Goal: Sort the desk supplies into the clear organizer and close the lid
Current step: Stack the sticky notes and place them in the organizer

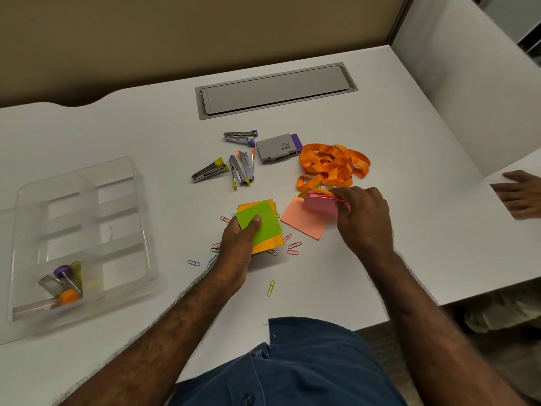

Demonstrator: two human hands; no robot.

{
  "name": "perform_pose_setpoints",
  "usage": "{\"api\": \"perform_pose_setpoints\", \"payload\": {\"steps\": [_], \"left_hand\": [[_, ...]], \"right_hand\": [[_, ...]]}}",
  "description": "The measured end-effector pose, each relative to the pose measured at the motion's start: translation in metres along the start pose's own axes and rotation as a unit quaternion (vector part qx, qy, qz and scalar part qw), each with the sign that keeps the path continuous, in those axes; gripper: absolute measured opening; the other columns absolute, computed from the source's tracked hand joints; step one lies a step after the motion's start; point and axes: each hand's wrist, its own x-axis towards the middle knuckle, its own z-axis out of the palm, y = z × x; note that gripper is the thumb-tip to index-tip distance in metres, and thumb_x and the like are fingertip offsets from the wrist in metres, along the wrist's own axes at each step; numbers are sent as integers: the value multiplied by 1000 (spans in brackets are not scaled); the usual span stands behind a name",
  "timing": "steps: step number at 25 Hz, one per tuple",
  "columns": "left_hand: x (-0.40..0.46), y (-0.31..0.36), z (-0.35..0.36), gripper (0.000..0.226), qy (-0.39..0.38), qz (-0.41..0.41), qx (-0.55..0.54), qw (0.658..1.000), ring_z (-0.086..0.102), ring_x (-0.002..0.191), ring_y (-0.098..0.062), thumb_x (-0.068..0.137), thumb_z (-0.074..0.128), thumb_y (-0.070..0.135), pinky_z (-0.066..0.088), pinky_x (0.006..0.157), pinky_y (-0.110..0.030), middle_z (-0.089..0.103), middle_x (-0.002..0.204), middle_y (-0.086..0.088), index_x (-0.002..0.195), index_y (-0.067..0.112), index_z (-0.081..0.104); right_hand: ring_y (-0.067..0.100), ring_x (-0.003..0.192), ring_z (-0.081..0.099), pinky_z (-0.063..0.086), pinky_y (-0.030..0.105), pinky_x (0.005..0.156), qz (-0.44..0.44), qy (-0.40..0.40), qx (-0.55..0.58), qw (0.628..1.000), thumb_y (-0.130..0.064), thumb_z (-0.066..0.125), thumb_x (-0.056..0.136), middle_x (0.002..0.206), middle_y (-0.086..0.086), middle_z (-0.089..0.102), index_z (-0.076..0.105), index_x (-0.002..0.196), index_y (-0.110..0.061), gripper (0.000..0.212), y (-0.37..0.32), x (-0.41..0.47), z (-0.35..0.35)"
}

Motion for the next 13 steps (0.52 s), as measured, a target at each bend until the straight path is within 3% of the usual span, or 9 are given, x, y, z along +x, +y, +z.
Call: {"api": "perform_pose_setpoints", "payload": {"steps": [4, 10, 13], "left_hand": [[0, 0, -1, 41, -5, -1, 0, 1000, 67, 116, -32, 102, 61, 40, 56, 103, -55, 68, 129, -8, 140, 23, 56], [-1, 3, 3, 42, -15, 2, -2, 1000, 64, 120, -32, 103, 60, 40, 53, 106, -56, 66, 133, -8, 142, 24, 54], [-1, 5, 7, 46, -18, -3, 7, 1000, 63, 121, -31, 102, 60, 42, 54, 105, -56, 63, 136, -7, 144, 26, 51]], "right_hand": [[34, 116, 63, 50, 46, 102, 32, 17, 43, 998, -20, 65, 100, 128, 11, 72, 71, 131, -15, 32, 3, 5, -4], [28, 114, 67, 55, 42, 99, 91, 10, 143, 986, -23, 60, 102, 127, 9, 72, 68, 134, -14, 34, 3, 6, -14], [27, 113, 65, 52, 33, 93, 89, 46, 147, 984, -20, 63, 100, 124, 9, 73, 70, 131, -14, 33, 0, 2, -18]]}}
